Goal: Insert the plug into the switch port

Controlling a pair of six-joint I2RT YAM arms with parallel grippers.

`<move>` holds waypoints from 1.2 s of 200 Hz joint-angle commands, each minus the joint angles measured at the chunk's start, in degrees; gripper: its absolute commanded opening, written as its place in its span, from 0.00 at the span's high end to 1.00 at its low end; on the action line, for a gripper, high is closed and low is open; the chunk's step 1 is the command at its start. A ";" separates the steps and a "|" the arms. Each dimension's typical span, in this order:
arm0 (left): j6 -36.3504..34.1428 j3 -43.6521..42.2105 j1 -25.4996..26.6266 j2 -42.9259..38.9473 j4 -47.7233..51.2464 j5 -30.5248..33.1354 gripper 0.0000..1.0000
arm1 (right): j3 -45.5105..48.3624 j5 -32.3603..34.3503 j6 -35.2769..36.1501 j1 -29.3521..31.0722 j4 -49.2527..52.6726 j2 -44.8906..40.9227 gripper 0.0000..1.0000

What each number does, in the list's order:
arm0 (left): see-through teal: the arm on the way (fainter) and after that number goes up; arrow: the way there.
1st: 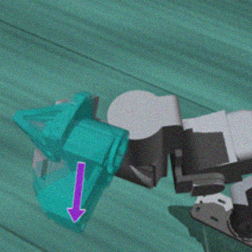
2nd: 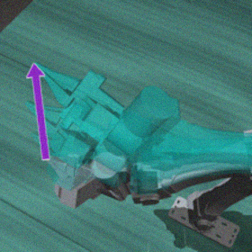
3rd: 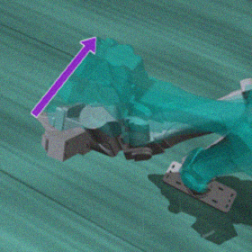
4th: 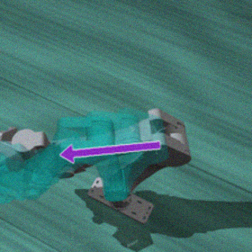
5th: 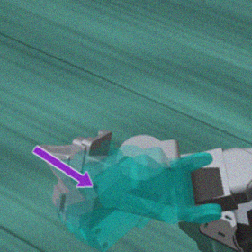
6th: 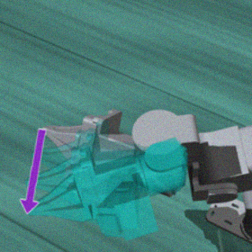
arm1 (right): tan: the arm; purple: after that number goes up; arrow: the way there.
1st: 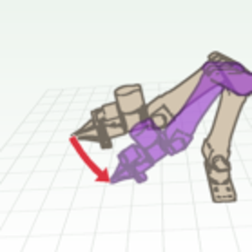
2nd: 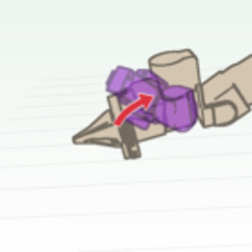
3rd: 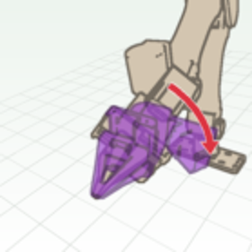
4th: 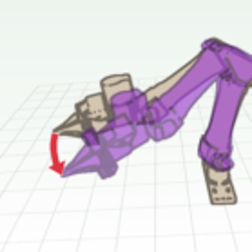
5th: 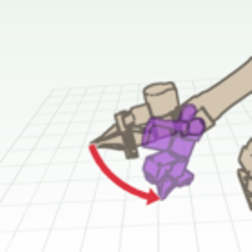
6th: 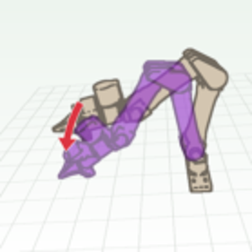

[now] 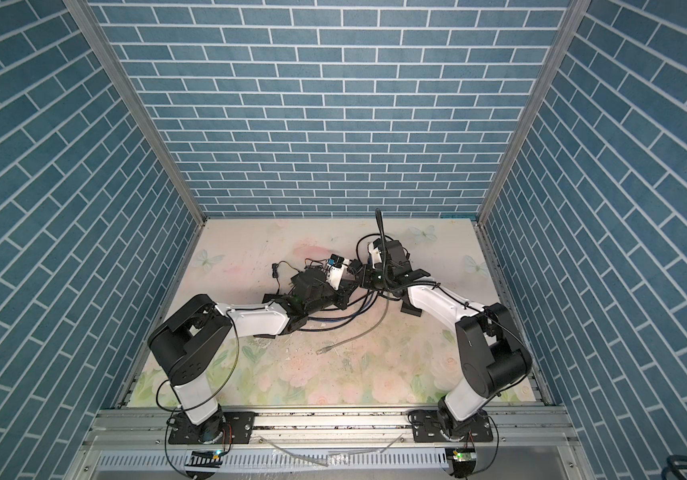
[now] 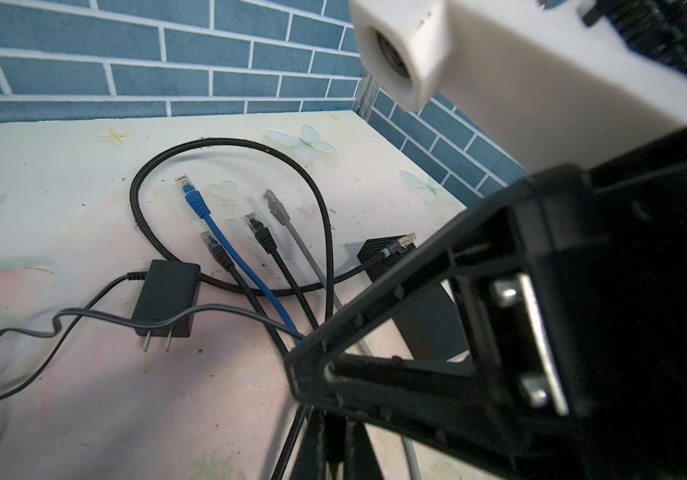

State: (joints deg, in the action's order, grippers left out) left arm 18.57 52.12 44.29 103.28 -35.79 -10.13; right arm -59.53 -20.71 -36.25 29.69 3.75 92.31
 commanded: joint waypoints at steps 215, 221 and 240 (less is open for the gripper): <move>-3.37 -0.56 0.18 1.46 0.13 -1.11 0.86 | -3.53 -0.46 -0.05 0.72 -0.45 -0.12 1.00; -3.36 -0.57 0.22 1.56 0.03 -1.12 0.88 | -3.45 -0.55 -0.05 0.72 -0.50 -0.20 1.00; -3.23 -0.36 0.18 1.84 0.23 -1.30 0.93 | -3.40 -0.65 -0.12 0.72 -0.50 -0.23 1.00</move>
State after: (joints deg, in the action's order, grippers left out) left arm 15.73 50.39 44.27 103.92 -36.21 -10.61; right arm -60.49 -20.82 -37.06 30.11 3.70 92.77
